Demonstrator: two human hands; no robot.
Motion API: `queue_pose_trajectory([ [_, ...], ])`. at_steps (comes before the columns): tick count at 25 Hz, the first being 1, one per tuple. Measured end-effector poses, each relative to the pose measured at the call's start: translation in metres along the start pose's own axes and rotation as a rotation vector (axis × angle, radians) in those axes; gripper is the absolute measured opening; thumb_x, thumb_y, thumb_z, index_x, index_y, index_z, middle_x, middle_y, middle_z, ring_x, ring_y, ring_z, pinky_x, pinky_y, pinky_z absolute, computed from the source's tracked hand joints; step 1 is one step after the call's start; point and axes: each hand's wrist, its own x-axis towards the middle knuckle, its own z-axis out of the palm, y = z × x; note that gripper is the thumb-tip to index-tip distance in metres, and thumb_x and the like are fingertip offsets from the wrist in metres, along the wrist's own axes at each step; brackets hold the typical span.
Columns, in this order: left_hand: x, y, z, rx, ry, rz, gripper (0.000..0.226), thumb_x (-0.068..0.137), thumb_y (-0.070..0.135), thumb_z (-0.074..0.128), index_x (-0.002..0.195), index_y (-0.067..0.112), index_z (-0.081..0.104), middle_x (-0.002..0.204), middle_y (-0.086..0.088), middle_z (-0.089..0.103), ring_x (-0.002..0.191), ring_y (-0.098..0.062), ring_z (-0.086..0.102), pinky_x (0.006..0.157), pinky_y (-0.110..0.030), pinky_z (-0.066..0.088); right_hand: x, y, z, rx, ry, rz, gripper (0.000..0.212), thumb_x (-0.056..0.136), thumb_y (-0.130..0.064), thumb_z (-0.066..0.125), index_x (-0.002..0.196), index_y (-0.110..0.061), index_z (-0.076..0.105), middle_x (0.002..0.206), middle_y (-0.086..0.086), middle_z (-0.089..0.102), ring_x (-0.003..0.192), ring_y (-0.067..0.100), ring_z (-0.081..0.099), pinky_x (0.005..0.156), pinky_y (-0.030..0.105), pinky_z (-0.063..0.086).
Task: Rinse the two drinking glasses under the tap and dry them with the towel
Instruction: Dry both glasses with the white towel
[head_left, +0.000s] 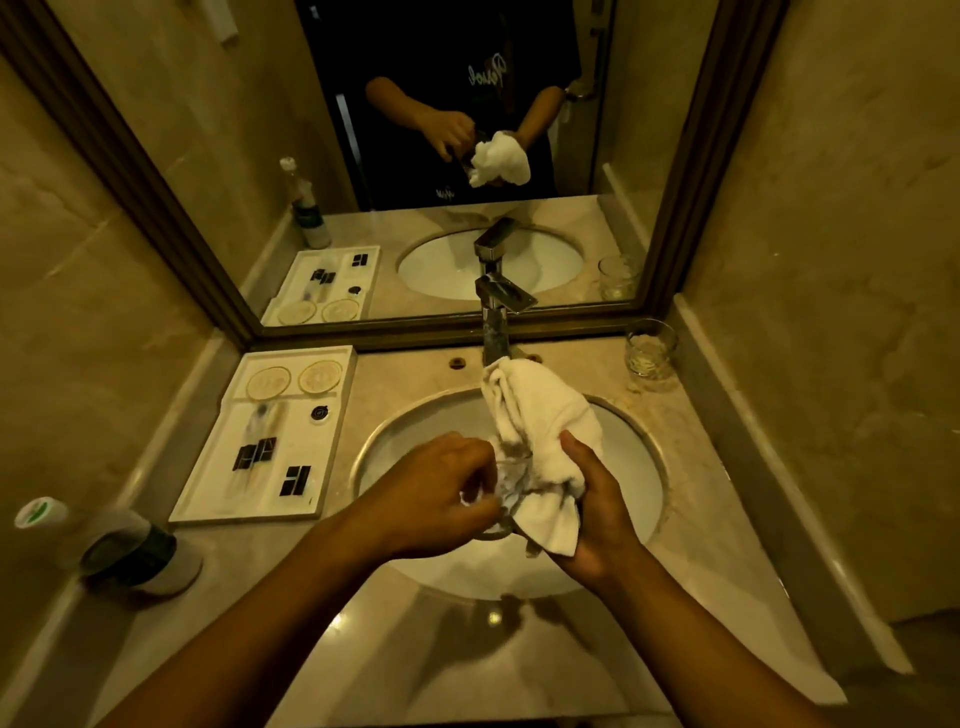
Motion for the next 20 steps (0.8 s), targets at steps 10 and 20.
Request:
queue_pose_trajectory([
  [10,0.012,-0.013,0.038,-0.714,0.187,-0.384,0.031,0.088,-0.003,0.062,0.099,0.026,0.066,0.094,0.006,0.072,0.088,-0.009,0.068,0.080,-0.029,0.059,-0.012,-0.001,0.009,-1.047,-0.015,-0.378,0.060,0.075,-0.036,0.075,0.130,-0.038,0.050,0.115,-0.018,0.066,0.102,-0.001,0.065,0.073,0.015,0.055],
  [20,0.008,0.009,0.027,-0.815,0.320,-0.104,0.020,0.093,0.009,0.066,0.089,0.029,0.069,0.086,0.004,0.075,0.085,-0.011,0.073,0.079,-0.026,0.057,0.003,-0.053,0.047,-0.536,0.035,-0.027,0.026,0.095,-0.033,0.055,0.106,-0.013,0.068,0.083,0.006,0.078,0.071,0.019,0.074,0.063,0.031,0.058],
])
